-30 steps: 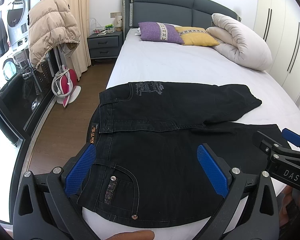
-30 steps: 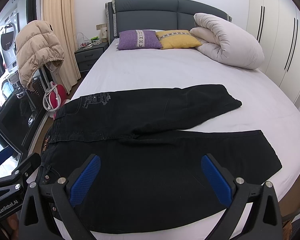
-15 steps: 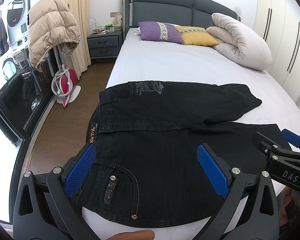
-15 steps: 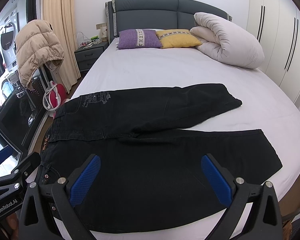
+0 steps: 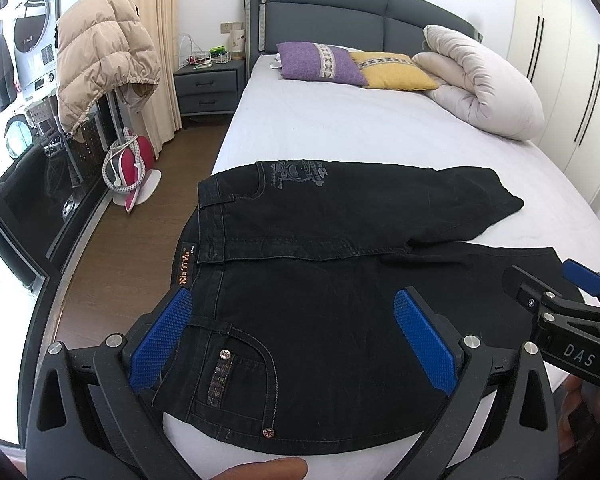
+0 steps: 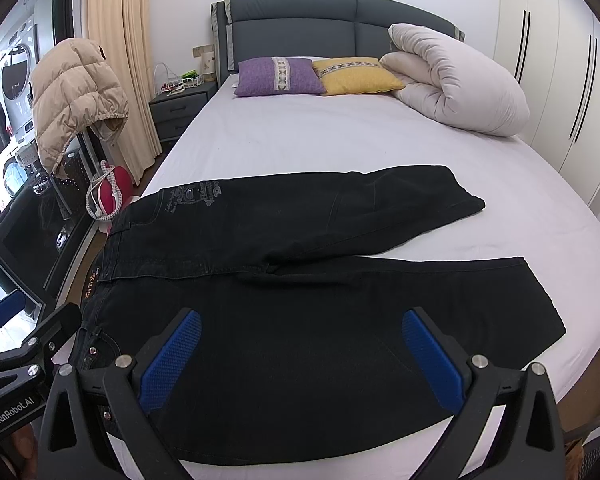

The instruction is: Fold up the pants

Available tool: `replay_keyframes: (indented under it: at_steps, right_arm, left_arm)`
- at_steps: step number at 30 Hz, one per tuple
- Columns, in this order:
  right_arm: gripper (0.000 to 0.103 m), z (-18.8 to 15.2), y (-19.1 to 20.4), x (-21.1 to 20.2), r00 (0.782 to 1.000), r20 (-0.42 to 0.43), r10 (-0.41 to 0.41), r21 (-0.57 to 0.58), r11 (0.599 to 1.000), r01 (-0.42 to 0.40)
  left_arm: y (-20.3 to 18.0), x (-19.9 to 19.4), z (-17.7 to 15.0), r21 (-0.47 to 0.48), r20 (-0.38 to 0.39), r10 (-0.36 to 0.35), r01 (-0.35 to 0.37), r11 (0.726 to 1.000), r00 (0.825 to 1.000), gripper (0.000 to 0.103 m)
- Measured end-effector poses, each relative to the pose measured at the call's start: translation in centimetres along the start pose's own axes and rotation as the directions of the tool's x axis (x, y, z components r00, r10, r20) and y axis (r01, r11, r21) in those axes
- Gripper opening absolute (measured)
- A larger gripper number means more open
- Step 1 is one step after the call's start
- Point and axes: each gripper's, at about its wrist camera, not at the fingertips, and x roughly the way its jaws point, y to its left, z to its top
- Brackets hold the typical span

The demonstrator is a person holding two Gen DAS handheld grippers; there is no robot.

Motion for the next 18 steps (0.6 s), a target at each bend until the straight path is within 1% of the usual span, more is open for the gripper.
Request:
replay_keyframes:
  at_steps: [6, 10, 13, 15, 16, 17, 18]
  right_arm:
    - [0.103, 0.0, 0.0, 0.0, 1.000, -0.003, 0.000, -0.001, 1.000, 0.000]
    - [0.103, -0.8, 0.1, 0.7, 1.000, -0.012, 0.003, -0.008, 1.000, -0.003]
    - [0.103, -0.8, -0.2, 1.4, 1.000, -0.019, 0.019, -0.018, 1.000, -0.020]
    - [0.103, -0.6, -0.6, 2.1, 0.999, -0.023, 0.045, -0.029, 0.999, -0.046]
    - [0.103, -0.1, -0.8, 2.4, 0.998, -0.023, 0.059, -0.037, 0.998, -0.059]
    - [0.103, 0.2, -1.0, 2.7, 0.997, -0.020, 0.073, -0.043, 0.996, -0.074]
    - [0.103, 0.6, -1.2, 3.0, 0.995, -0.016, 0.094, -0.048, 0.994, -0.095]
  left_arm:
    - [-0.5, 0.5, -0.7, 0.015, -0.007, 0.017, -0.017, 1.000, 1.000, 0.103]
    - [-0.7, 1.1, -1.2, 0.041, 0.010, 0.001, -0.001, 0.999, 1.000, 0.103]
    - [0.0, 2.2, -0.9, 0.025, -0.015, -0.068, 0.069, 0.997, 0.998, 0.103]
    - [0.7, 3.1, -0.5, -0.002, -0.021, -0.143, 0.143, 0.990, 0.989, 0.103]
    - [1.1, 3.8, -0.3, -0.012, -0.024, -0.188, 0.187, 0.982, 0.982, 0.103]
    - [1.4, 4.6, 0.0, -0.013, -0.036, -0.215, 0.215, 0.977, 0.976, 0.103]
    - [1.5, 5.5, 0.2, -0.010, -0.057, -0.221, 0.221, 0.975, 0.974, 0.103]
